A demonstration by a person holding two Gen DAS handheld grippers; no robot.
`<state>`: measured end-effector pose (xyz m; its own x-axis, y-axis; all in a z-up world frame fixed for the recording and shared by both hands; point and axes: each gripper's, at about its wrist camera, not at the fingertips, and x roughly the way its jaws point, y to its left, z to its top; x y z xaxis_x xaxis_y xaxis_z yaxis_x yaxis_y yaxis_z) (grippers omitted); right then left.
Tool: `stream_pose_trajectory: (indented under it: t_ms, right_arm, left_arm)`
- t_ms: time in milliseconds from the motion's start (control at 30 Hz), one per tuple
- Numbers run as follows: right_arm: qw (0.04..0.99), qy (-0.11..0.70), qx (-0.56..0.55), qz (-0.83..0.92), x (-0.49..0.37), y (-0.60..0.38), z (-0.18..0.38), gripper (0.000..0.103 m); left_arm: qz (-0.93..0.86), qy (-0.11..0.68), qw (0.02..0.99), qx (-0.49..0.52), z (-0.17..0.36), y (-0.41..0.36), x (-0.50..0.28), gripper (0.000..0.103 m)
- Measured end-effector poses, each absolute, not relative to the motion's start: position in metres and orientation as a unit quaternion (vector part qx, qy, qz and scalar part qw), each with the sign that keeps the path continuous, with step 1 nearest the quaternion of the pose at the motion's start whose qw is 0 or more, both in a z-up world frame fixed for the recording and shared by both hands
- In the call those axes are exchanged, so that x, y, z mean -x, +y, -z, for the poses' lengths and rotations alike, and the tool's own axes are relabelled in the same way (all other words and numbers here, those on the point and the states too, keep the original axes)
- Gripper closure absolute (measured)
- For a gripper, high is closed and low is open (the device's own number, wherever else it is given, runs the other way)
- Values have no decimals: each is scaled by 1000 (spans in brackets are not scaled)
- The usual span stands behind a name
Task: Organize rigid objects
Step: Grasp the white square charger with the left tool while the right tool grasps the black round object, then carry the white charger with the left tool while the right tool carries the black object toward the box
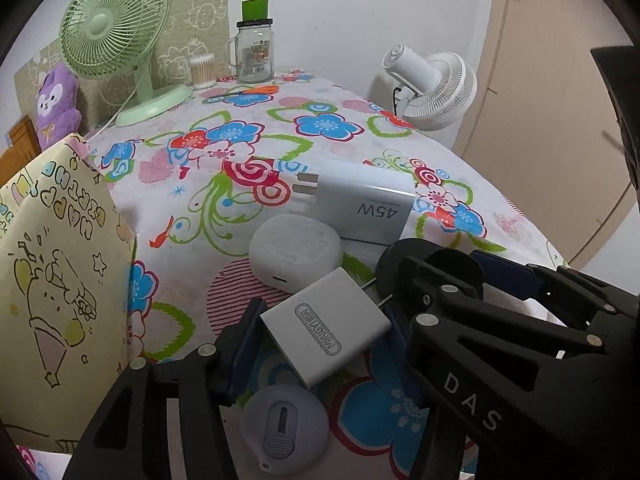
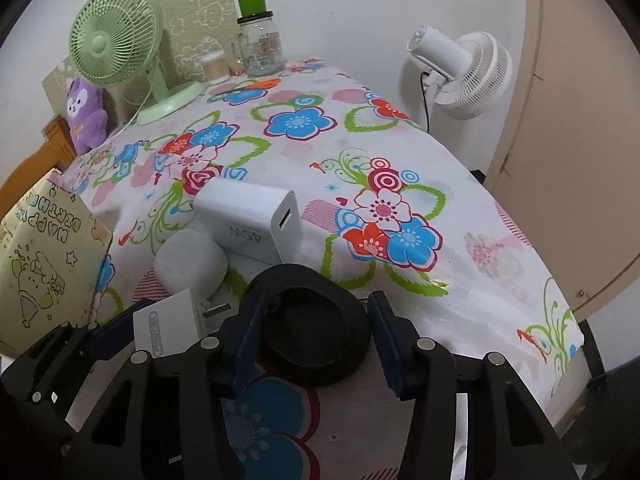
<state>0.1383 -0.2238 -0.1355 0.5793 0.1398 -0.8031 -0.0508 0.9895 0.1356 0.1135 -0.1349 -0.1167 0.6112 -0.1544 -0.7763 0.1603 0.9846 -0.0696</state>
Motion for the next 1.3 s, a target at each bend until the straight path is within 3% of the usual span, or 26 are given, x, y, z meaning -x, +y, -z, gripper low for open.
stream_pose_trajectory:
  t_ms: [1300]
  right_arm:
    - [917,393,-45,-44,-99,-213,53,49]
  left_arm:
    - [87,379,921,-19,39,-120,-82,42]
